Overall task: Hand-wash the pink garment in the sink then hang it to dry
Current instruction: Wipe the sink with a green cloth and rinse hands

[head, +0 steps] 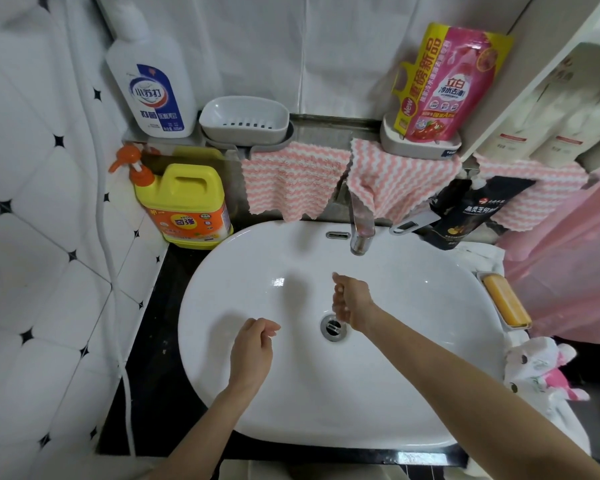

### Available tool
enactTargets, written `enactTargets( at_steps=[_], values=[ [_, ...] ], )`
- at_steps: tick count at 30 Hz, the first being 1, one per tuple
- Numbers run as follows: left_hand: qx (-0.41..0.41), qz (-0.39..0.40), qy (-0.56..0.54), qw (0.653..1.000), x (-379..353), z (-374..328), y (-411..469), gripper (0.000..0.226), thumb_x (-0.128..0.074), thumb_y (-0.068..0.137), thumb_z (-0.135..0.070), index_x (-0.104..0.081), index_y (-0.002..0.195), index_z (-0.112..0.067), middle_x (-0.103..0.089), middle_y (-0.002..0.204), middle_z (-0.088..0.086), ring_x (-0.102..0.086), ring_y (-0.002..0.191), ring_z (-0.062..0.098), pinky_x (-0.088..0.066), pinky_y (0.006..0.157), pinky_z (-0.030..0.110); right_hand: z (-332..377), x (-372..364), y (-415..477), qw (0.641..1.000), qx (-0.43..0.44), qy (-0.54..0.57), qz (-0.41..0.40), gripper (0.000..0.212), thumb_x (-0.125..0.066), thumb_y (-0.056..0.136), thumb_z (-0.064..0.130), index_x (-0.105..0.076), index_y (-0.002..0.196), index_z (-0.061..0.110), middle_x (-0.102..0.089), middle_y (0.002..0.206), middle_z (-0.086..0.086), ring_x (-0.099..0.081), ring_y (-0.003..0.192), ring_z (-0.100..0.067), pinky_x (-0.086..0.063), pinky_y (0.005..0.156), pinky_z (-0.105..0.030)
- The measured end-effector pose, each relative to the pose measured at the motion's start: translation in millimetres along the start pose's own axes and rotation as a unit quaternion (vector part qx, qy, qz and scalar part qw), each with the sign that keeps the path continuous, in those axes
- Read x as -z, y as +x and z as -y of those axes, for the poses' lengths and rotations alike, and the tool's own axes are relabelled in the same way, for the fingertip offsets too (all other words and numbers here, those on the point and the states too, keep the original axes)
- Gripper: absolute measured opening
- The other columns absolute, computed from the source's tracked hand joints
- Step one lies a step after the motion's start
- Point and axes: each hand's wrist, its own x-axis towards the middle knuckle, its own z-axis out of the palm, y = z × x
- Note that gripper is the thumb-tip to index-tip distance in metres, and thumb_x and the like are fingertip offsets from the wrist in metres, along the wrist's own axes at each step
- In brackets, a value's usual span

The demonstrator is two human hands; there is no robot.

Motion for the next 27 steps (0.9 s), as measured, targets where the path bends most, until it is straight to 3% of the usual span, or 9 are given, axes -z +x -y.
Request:
enactTargets(
  at_steps=[3, 6, 9, 12, 16, 19, 21, 24, 27],
  values=[
    [-0.001, -0.002, 0.005, 1.000, -1, 0, 1, 0.037, -0.041, 0.086, 0.012, -0.066, 0.089, -0.015, -0.061, 0.093, -0.004, -0.054, 0.097, 0.002, -0.043, 0.069, 0.012, 7, 7, 0, 0.993, -0.049, -0.078, 0.078, 0.043, -0.058, 0.088, 0.046, -0.039, 0.065, 0.015, -0.042, 0.051, -0.001, -0.025, 0.035, -0.011, -0.018, 0.036, -0.016],
    [0.004, 0.001, 0.010, 1.000, -1, -1, 0, 0.037, -0.040, 0.086, 0.012, -0.066, 0.089, -0.014, -0.061, 0.094, -0.005, -0.059, 0.090, 0.005, -0.041, 0.067, 0.008, 12, 16, -1, 0.979, -0.075, -0.099, 0.161, 0.021, -0.044, 0.082, 0.028, -0.039, 0.072, 0.011, -0.052, 0.066, -0.011, -0.031, 0.042, -0.015, -0.019, 0.040, -0.017],
    [0.007, 0.006, 0.016, 1.000, -3, -1, -1, 0.038, -0.041, 0.085, 0.012, -0.066, 0.089, -0.016, -0.061, 0.094, -0.005, -0.060, 0.085, 0.005, -0.040, 0.065, 0.005, 10, 23, 0, 0.978, -0.082, -0.066, 0.180, 0.006, -0.039, 0.085, 0.008, -0.044, 0.082, 0.006, -0.053, 0.082, -0.016, -0.042, 0.048, -0.019, -0.029, 0.037, -0.019],
    [0.008, 0.011, 0.020, 1.000, -5, -1, 0, 0.039, -0.041, 0.085, 0.012, -0.064, 0.087, -0.020, -0.060, 0.094, -0.005, -0.060, 0.085, 0.005, -0.038, 0.064, 0.004, 7, 30, 3, 0.982, -0.058, -0.047, 0.173, 0.011, -0.053, 0.089, 0.002, -0.060, 0.097, 0.002, -0.055, 0.089, -0.014, -0.050, 0.060, -0.017, -0.039, 0.042, -0.020],
    [0.008, 0.016, 0.030, 0.999, -7, -3, -1, 0.040, -0.041, 0.085, 0.012, -0.064, 0.087, -0.021, -0.060, 0.093, -0.005, -0.059, 0.085, 0.003, -0.037, 0.063, 0.005, 4, 39, -1, 0.986, -0.044, -0.025, 0.158, 0.022, -0.063, 0.085, 0.011, -0.067, 0.106, 0.015, -0.055, 0.091, -0.003, -0.048, 0.061, -0.015, -0.043, 0.049, -0.022],
    [0.003, 0.022, 0.037, 0.999, -8, -5, 1, 0.041, -0.041, 0.085, 0.012, -0.061, 0.086, -0.024, -0.060, 0.093, -0.005, -0.058, 0.084, 0.001, -0.037, 0.063, 0.005, 1, 43, -5, 0.987, -0.039, 0.021, 0.155, 0.027, -0.052, 0.087, 0.002, -0.066, 0.106, 0.015, -0.053, 0.096, -0.006, -0.057, 0.084, -0.021, -0.054, 0.066, -0.034],
    [-0.001, 0.022, 0.039, 0.999, -9, -7, 2, 0.041, -0.041, 0.084, 0.012, -0.060, 0.085, -0.024, -0.060, 0.093, -0.005, -0.058, 0.083, 0.001, -0.037, 0.063, 0.004, 0, 41, -8, 0.982, -0.026, 0.080, 0.168, 0.035, -0.037, 0.087, -0.010, -0.064, 0.105, 0.005, -0.052, 0.098, -0.014, -0.059, 0.096, -0.030, -0.058, 0.065, -0.041],
    [-0.006, 0.023, 0.041, 0.999, -11, -11, 4, 0.040, -0.041, 0.084, 0.012, -0.060, 0.085, -0.023, -0.059, 0.092, -0.005, -0.057, 0.082, 0.002, -0.037, 0.064, 0.003, 6, 36, -14, 0.986, 0.004, 0.072, 0.152, 0.038, -0.031, 0.087, -0.011, -0.067, 0.096, -0.001, -0.060, 0.095, -0.020, -0.062, 0.075, -0.029, -0.054, 0.052, -0.031],
    [-0.011, 0.025, 0.038, 0.999, -14, -15, 6, 0.039, -0.042, 0.085, 0.011, -0.061, 0.085, -0.022, -0.059, 0.092, -0.005, -0.059, 0.083, 0.004, -0.037, 0.064, 0.002, 14, 31, -21, 0.990, 0.049, -0.019, 0.128, 0.045, -0.027, 0.086, -0.008, -0.071, 0.086, 0.002, -0.063, 0.076, -0.014, -0.040, 0.048, -0.016, -0.026, 0.037, -0.016]
  ],
)
